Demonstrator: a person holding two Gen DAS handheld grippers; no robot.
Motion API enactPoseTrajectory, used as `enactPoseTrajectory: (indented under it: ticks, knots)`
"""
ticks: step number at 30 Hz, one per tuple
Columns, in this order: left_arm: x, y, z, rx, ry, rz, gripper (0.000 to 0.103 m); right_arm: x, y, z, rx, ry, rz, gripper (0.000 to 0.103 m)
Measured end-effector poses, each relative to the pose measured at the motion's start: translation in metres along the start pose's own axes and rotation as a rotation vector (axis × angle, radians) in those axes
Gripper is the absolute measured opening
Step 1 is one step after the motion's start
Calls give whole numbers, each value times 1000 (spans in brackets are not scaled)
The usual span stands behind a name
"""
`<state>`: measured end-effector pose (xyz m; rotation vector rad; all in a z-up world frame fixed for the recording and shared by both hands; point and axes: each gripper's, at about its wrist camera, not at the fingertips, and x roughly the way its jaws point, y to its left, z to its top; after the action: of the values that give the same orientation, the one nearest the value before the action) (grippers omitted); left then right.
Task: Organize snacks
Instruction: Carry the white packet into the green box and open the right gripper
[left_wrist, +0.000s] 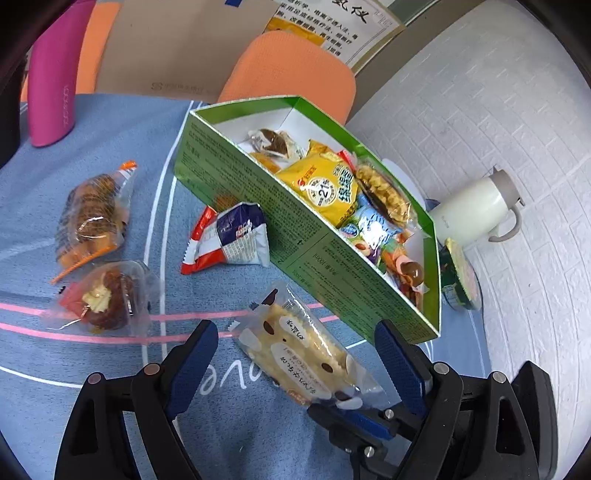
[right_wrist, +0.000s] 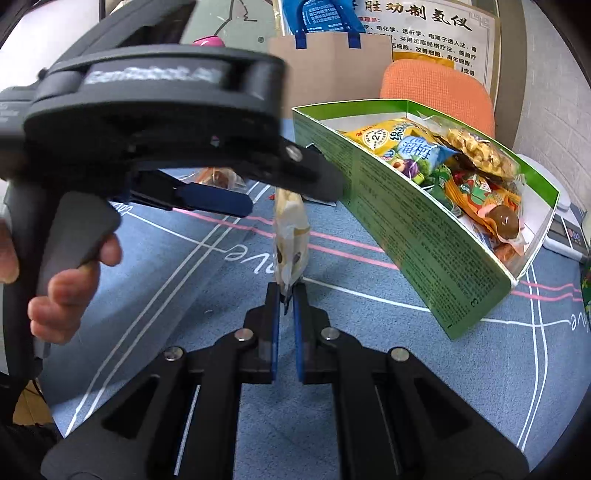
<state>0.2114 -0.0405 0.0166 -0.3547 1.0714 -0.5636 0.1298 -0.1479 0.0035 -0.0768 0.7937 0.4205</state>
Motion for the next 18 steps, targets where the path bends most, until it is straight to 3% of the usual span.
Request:
enactPoseTrajectory:
  ticks: [1, 4, 7, 11, 12, 18]
  knots:
    - [3, 0, -2, 9, 5, 10, 88, 0, 2, 0, -4, 0, -3, 8]
    - [7, 0, -7, 27, 29, -12, 58, -1, 3, -2, 0, -1, 5, 8]
    - [3, -5, -10, 55, 26, -5, 51, -1, 9, -2, -7, -4, 4, 8]
    - [-5, -18, -11, 86, 11, -9, 21, -11, 16, 0, -17, -43, -10, 6]
    - [-7, -20, -11, 91, 8, -19, 17, -14, 16, 1, -16, -49, -15, 6]
    - [-20, -40, -6, 126, -36, -30, 17, -31, 14, 4, -12, -101, -38, 5]
